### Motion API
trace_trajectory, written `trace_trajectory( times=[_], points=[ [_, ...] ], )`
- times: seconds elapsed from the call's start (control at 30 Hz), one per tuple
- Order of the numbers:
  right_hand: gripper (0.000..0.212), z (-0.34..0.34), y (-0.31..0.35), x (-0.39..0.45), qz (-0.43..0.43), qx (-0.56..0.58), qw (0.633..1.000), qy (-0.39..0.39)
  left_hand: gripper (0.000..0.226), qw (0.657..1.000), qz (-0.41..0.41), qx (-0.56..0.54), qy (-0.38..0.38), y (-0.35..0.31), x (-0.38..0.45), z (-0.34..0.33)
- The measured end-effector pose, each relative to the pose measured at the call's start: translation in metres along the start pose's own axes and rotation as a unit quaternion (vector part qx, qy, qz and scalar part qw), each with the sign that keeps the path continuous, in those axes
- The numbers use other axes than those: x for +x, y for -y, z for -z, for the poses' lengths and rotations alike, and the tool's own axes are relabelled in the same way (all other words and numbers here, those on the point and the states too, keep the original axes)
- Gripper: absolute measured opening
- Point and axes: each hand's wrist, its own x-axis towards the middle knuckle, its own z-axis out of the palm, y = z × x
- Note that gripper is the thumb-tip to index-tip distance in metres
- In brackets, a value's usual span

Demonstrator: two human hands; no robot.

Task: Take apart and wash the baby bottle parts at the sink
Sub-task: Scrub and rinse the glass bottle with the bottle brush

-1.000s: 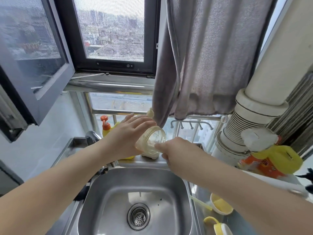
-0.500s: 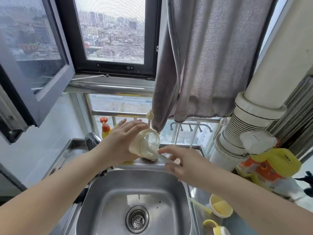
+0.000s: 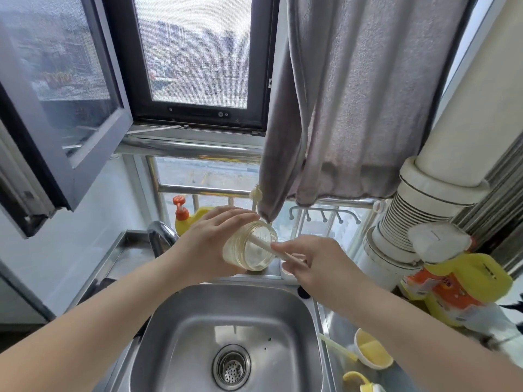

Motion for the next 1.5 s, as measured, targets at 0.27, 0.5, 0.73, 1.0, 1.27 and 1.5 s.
trace_trajectory(
  times=[0.27,0.5,0.73,1.0,1.27,1.5],
  points=[
    [0.022,-0.003,0.01,-0.002,-0.001,0.04,0.996,0.077,0.073,1.0,-0.028,0.012,0.007,0.0,0.003,-0.001],
    [0.029,0.018,0.004,0.002,-0.05,0.029,0.998,0.007,0.078,0.999,0.022,-0.035,0.002,-0.002,0.003,0.006],
    [0.019,0.004,0.019,0.0,0.019,-0.049,0.996,0.07,0.07,1.0,-0.022,-0.001,-0.021,-0.01,0.01,0.003],
    [0.024,0.031,0.013,0.006,0.002,-0.053,0.997,0.059,0.087,0.998,0.022,-0.04,0.039,0.003,0.004,0.01],
    [0.013,0.011,0.011,0.002,-0.01,0.006,0.999,0.046,0.076,1.0,-0.019,-0.009,0.021,-0.011,0.01,0.01],
    [0.017,0.027,0.011,-0.003,0.002,-0.067,0.994,0.091,0.081,0.999,-0.001,-0.027,0.047,-0.007,0.0,0.002]
  ],
)
